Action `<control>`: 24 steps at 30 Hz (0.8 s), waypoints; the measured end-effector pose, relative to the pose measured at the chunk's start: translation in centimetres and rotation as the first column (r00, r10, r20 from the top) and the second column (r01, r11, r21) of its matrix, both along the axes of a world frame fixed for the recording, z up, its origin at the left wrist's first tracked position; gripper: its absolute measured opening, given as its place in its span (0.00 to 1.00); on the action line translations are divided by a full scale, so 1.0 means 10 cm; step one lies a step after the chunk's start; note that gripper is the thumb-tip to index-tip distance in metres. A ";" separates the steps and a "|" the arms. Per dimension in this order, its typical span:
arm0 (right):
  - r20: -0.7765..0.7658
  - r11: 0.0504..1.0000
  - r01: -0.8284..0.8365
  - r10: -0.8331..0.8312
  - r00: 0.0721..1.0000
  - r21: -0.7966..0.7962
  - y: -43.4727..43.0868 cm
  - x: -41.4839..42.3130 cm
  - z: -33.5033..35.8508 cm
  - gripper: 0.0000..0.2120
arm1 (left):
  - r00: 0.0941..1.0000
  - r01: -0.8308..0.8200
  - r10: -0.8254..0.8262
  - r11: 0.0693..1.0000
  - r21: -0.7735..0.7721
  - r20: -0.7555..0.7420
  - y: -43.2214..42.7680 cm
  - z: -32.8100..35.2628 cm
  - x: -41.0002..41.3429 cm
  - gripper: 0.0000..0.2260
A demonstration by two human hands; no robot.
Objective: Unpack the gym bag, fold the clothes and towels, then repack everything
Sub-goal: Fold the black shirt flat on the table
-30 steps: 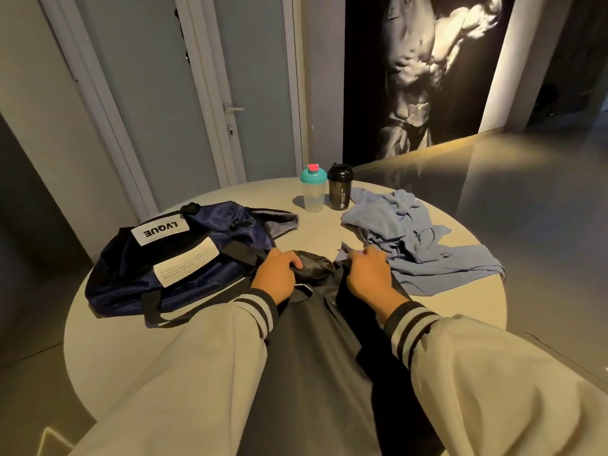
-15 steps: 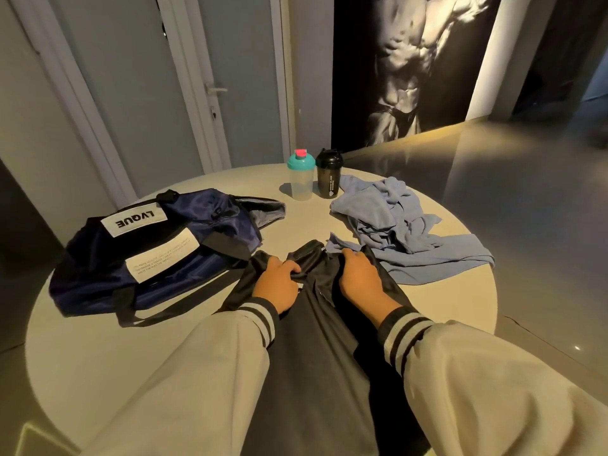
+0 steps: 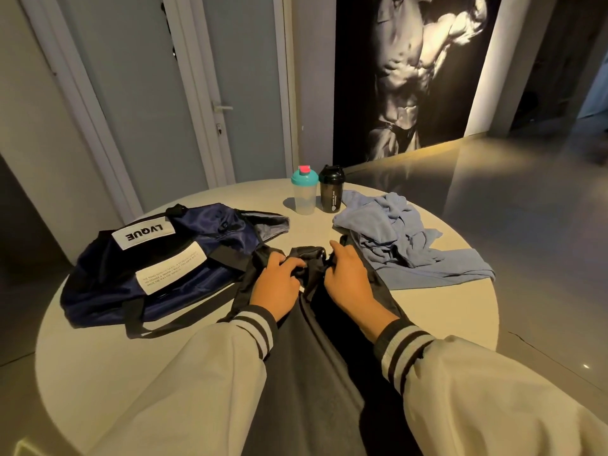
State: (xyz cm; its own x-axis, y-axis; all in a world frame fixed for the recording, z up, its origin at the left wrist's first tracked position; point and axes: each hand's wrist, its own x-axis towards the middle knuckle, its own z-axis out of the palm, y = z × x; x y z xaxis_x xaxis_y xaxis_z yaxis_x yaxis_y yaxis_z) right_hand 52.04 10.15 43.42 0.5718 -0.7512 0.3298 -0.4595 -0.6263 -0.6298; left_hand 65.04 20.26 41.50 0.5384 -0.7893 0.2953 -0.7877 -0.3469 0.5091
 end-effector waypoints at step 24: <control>0.252 0.943 -0.099 0.185 0.950 -0.317 -0.37 0.76 1.53 0.16 | 0.998 0.068 -0.059 0.935 -0.348 0.035 -0.52 1.58 0.52 0.25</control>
State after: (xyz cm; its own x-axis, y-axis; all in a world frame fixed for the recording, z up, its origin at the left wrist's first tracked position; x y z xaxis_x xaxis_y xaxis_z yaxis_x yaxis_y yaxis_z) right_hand 59.63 6.43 58.75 0.5198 -0.5119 0.6839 -0.1874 -0.8494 -0.4933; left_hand 70.25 15.06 57.31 0.4801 -0.6664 0.5704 -0.8156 -0.0999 0.5699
